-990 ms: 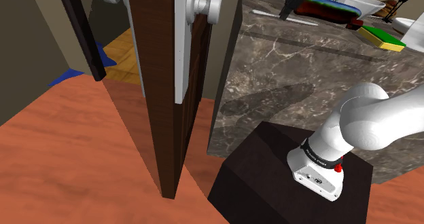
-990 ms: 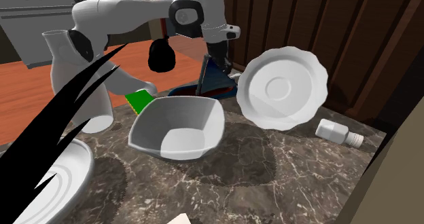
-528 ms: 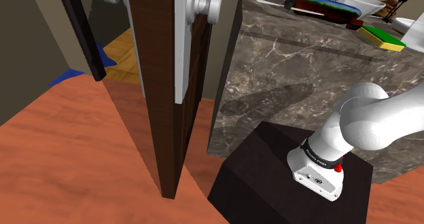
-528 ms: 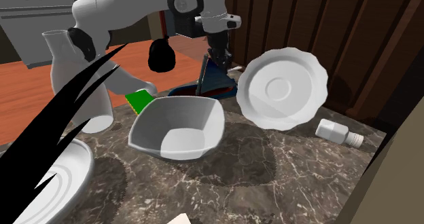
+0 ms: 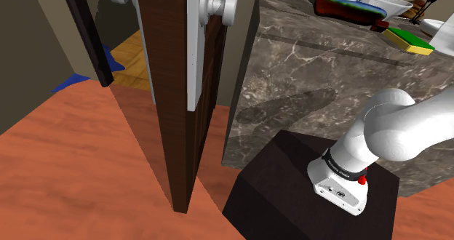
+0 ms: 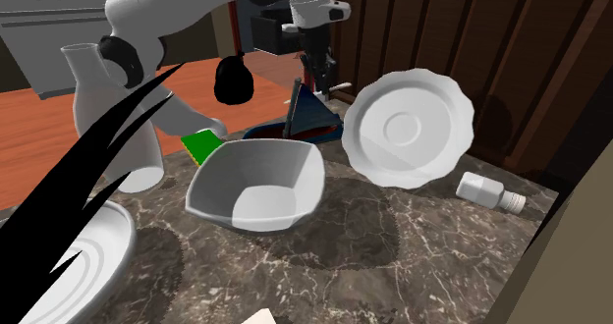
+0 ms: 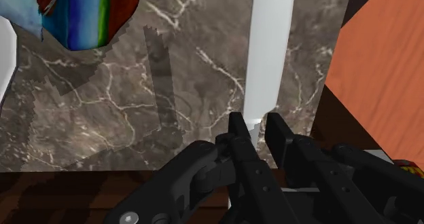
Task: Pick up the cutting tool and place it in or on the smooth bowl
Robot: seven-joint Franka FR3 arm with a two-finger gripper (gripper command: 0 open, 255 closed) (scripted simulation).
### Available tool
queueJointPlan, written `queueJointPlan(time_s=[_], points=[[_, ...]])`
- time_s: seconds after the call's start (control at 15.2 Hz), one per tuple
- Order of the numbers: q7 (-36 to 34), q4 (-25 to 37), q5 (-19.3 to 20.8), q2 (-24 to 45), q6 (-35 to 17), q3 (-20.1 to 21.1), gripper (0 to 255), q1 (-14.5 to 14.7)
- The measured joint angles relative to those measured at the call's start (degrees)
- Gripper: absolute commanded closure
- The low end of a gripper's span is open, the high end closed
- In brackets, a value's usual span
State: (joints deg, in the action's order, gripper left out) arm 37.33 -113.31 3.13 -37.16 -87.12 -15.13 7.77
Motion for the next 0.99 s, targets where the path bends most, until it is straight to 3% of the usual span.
queueJointPlan(time_s=[0.86,0.99], points=[[0.07,15.97,-1.22,6.32,9.72,-0.23,255,1.07],[1.89,17.30,-0.76,6.45,10.90,-1.75,255,0.79]])
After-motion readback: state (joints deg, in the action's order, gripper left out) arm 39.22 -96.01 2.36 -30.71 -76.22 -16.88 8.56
